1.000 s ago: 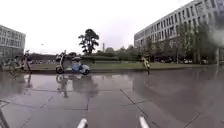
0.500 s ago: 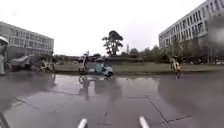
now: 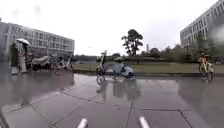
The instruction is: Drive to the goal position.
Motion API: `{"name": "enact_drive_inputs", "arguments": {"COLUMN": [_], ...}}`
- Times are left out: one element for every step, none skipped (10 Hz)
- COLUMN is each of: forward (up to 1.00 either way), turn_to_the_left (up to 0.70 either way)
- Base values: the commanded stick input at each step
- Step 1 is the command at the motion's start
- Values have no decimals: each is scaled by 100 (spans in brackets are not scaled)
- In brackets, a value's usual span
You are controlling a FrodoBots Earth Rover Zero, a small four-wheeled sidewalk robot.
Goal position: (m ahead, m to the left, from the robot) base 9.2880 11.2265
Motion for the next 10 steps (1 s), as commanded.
{"name": "enact_drive_inputs", "arguments": {"forward": [100,100,100,100,100,100,90,58,30,24], "turn_to_the_left": [40,40,40,40,40,40,39,49,61,48]}}
